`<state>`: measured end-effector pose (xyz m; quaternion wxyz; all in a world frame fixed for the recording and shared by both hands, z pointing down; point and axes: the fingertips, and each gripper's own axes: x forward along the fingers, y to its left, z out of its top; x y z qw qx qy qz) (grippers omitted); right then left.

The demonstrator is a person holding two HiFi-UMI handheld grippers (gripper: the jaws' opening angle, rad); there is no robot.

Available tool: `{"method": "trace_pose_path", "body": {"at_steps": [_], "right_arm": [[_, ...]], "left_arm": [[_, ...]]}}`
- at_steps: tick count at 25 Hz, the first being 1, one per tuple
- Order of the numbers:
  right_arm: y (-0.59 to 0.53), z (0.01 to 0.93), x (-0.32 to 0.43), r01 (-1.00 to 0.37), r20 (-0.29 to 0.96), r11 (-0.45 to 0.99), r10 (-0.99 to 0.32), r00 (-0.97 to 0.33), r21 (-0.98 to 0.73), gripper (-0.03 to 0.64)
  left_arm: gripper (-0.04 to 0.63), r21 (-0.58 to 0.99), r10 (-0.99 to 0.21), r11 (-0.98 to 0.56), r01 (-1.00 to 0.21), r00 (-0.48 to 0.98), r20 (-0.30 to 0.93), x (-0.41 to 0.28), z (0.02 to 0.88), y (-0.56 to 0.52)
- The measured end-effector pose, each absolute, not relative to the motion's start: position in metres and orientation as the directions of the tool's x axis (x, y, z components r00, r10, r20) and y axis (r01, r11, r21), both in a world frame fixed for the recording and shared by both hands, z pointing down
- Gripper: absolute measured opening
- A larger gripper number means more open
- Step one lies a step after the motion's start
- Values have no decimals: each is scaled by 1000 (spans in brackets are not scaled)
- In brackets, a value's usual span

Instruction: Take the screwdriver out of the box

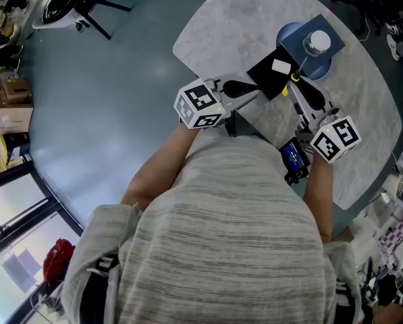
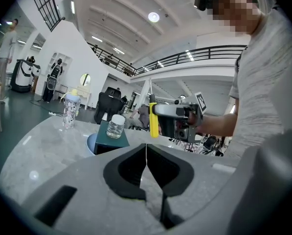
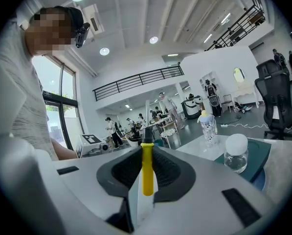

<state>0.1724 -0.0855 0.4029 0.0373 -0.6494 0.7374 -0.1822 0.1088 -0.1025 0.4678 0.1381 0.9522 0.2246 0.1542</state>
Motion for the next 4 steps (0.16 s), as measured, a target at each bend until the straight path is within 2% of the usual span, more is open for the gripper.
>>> {"method": "trace_pose_path", "body": {"at_steps": [4], "right_arm": [[-88, 407, 177, -941, 186, 79, -971, -147, -328, 63]], "left_arm": [[17, 342, 467, -861, 378, 854, 231, 110, 470, -107]]}}
